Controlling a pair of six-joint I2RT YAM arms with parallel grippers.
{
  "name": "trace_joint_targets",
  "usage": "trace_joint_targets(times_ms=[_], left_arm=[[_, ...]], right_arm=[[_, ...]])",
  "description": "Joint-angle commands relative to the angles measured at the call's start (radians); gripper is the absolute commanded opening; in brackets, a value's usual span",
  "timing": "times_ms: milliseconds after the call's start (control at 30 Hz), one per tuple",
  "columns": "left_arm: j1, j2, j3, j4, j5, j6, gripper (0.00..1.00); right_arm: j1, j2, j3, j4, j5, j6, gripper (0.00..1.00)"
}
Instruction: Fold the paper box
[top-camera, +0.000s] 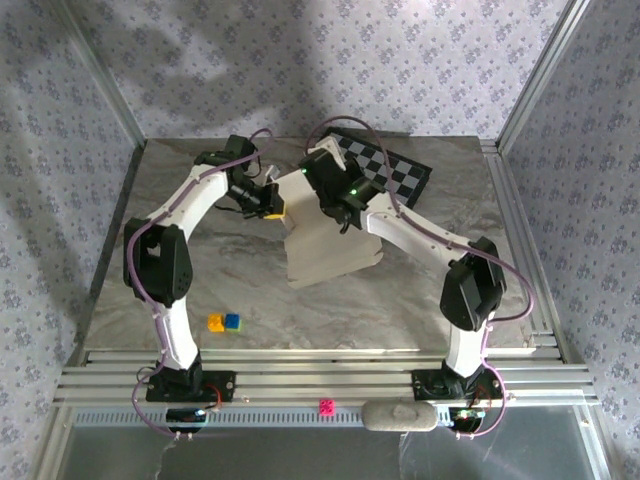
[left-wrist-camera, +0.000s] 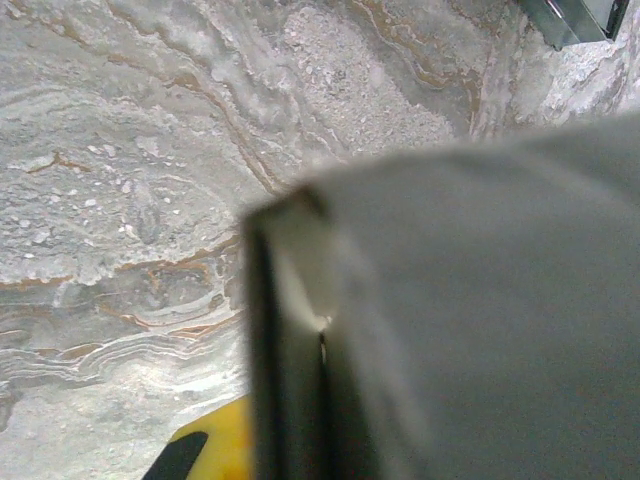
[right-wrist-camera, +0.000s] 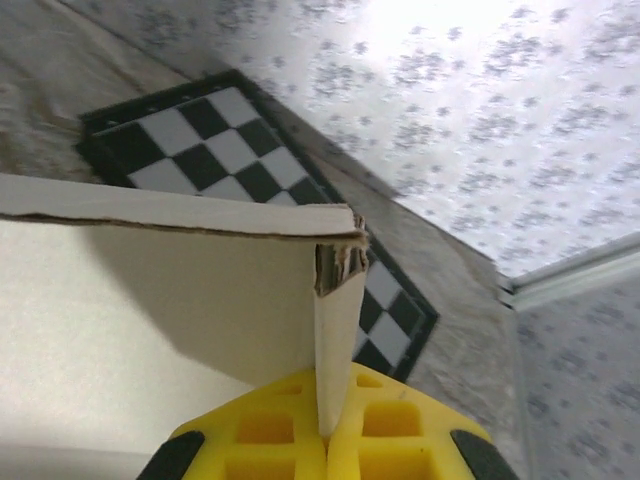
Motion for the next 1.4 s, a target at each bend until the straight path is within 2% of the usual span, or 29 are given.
trace_joint_targets(times_ms=[0, 200, 367, 733, 867, 1067, 1267, 1367], left_arm=[[-0.011, -0.047, 0.043, 0.010, -0.010, -0.071, 0.00], [-0.012, -0.046, 0.051, -0.010, -0.034, -0.097, 0.00], [-0.011, -0.042, 0.060, -0.025, -0.068, -0.120, 0.00], [-0.022, -0.075, 0.008, -0.014, -0.288, -0.302, 0.00], [-0.057, -0.073, 0.020, -0.045, -0.393, -0.327, 0.00], [-0.099, -0.069, 0.027, -0.054, -0.468, -0.355, 0.00], [-0.105, -0.070, 0.043, -0.068, -0.471, -0.342, 0.00], [-0.103, -0.072, 0.053, -0.071, -0.454, -0.329, 0.00]], right_arm=[[0.016, 0.035, 0.052, -0.127, 0.258, 0.092, 0.00], [0.033, 0.044, 0.036, -0.096, 0.373, 0.052, 0.00], [0.032, 0.035, 0.057, -0.124, 0.306, 0.077, 0.00], [0.035, 0.050, 0.132, -0.257, 0.330, 0.164, 0.00], [0.045, 0.064, 0.147, -0.285, 0.337, 0.188, 0.00], [0.059, 0.086, 0.181, -0.317, 0.320, 0.215, 0.00], [0.061, 0.093, 0.192, -0.340, 0.304, 0.235, 0.00], [0.060, 0.084, 0.191, -0.345, 0.241, 0.234, 0.00]])
